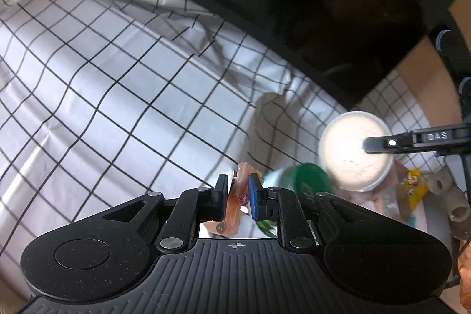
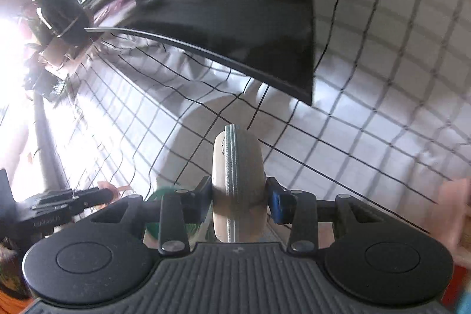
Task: Organize soft objects
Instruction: 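Grasp the round beige cotton pad case with the right gripper, then carry both items to the pink box and open both grippers over it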
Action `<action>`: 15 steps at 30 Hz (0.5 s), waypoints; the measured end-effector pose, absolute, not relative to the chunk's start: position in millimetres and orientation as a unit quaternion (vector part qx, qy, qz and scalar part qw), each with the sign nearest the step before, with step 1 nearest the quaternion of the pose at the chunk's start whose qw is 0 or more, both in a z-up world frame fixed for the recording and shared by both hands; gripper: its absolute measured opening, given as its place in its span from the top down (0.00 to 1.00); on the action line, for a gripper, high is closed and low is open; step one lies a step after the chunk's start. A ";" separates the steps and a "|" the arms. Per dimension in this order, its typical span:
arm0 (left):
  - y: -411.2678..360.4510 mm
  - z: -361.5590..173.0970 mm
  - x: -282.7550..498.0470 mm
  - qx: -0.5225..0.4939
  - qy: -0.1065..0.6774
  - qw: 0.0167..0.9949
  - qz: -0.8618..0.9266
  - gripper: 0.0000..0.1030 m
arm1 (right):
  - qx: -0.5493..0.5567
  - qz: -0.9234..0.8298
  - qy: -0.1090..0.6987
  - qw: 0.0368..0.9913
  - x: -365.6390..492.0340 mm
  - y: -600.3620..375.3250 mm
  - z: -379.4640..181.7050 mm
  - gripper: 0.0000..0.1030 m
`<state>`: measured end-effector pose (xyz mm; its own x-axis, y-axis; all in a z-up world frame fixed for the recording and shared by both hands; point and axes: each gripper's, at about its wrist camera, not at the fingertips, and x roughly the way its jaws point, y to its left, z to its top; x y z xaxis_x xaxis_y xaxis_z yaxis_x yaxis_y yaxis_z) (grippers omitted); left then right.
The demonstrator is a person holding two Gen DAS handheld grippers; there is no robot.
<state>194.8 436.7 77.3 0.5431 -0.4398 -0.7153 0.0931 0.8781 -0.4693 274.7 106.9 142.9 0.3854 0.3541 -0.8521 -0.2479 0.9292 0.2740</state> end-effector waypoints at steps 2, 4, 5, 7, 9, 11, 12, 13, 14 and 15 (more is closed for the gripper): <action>432.0 88.8 185.4 -0.189 0.441 0.863 -0.158 0.83 | 0.050 0.183 0.508 0.840 253.1 99.5 159.6 0.62; 423.8 100.7 176.6 -0.187 0.430 0.868 -0.166 0.83 | 0.053 0.181 0.494 0.849 232.8 90.1 173.6 0.62; 418.7 106.6 172.2 -0.186 0.424 0.870 -0.171 0.83 | 0.054 0.179 0.486 0.854 222.6 84.9 180.4 0.62; 406.0 117.7 164.9 -0.184 0.415 0.874 -0.176 0.83 | 0.055 0.174 0.471 0.863 204.7 76.7 191.8 0.62; 391.4 129.9 157.4 -0.182 0.405 0.877 -0.182 0.83 | 0.058 0.170 0.460 0.869 189.4 63.8 201.6 0.62; 375.4 142.3 149.8 -0.179 0.394 0.881 -0.193 0.83 | 0.062 0.167 0.447 0.876 173.8 52.3 210.8 0.62; 366.4 148.8 146.0 -0.176 0.389 0.882 -0.198 0.83 | 0.062 0.165 0.440 0.881 166.7 46.8 215.3 0.62; 356.3 155.3 142.4 -0.172 0.384 0.884 -0.204 0.83 | 0.062 0.164 0.431 0.885 157.8 40.2 221.2 0.62; 348.7 159.4 139.8 -0.169 0.380 0.885 -0.209 0.83 | 0.063 0.163 0.424 0.889 150.6 33.0 226.1 0.62; 337.8 164.2 136.9 -0.166 0.376 0.886 -0.216 0.83 | 0.066 0.161 0.415 0.893 143.0 24.3 231.1 0.62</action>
<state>136.9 337.8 164.2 0.6237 -0.5067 -0.5952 0.2571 0.8521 -0.4559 143.0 24.3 231.1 0.6034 0.3418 -0.7205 -0.2328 0.9396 0.2508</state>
